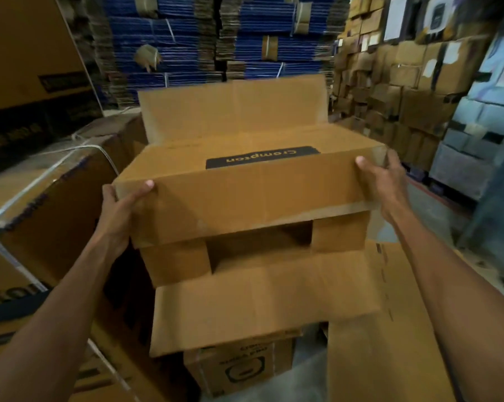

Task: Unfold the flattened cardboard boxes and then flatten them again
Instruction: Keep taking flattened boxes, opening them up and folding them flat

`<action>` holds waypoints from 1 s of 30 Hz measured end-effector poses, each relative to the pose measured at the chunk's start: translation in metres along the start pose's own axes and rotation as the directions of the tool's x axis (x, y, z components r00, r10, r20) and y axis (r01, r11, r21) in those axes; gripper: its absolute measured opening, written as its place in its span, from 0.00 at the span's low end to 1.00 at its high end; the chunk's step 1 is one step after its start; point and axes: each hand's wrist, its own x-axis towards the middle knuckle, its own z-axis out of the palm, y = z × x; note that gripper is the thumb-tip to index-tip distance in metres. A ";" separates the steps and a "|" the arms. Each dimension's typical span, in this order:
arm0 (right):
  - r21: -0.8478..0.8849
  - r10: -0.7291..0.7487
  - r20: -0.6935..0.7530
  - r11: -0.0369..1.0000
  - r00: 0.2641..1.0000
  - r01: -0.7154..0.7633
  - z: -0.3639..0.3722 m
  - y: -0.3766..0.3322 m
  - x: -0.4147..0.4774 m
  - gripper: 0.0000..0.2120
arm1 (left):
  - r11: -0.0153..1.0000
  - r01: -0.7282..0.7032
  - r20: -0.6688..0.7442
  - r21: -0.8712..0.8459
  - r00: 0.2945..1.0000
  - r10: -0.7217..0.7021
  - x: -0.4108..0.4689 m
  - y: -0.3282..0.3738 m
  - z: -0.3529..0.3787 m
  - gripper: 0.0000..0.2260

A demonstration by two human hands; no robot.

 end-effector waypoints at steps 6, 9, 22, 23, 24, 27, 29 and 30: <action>-0.003 0.015 0.039 1.000 0.999 -0.015 0.005 0.011 -0.038 0.41 | 1.000 -0.025 0.005 -0.014 1.000 0.026 -0.022 -0.029 -0.011 0.37; 0.029 0.148 0.032 0.988 0.988 -0.149 -0.001 0.051 -0.063 0.50 | 1.000 0.000 0.031 -0.002 1.000 0.000 -0.043 -0.064 -0.016 0.45; -0.202 0.047 0.045 0.979 0.998 -0.037 0.001 0.006 -0.064 0.32 | 0.909 0.109 -0.068 0.401 0.994 -0.089 -0.032 -0.017 -0.018 0.43; -0.223 -0.018 0.064 0.974 0.998 0.032 0.000 -0.009 -0.058 0.31 | 0.902 0.074 -0.069 0.426 0.996 -0.049 -0.026 -0.003 -0.021 0.43; -0.248 -0.073 0.093 0.964 0.993 0.094 -0.001 -0.026 -0.050 0.29 | 0.892 0.052 -0.070 0.449 0.997 -0.023 -0.020 0.009 -0.025 0.42; -0.449 -0.074 0.204 0.879 0.976 0.161 0.005 -0.065 -0.028 0.28 | 0.849 0.052 -0.029 0.525 0.999 -0.044 -0.002 0.035 -0.028 0.42; -0.610 0.016 0.285 0.775 0.958 0.168 0.014 -0.076 -0.019 0.29 | 0.791 0.083 -0.005 0.607 0.995 -0.100 0.005 0.035 -0.023 0.43; -0.679 0.046 0.320 0.707 0.946 0.195 0.020 -0.076 -0.019 0.29 | 0.742 0.101 -0.002 0.662 0.991 -0.133 0.006 0.031 -0.020 0.43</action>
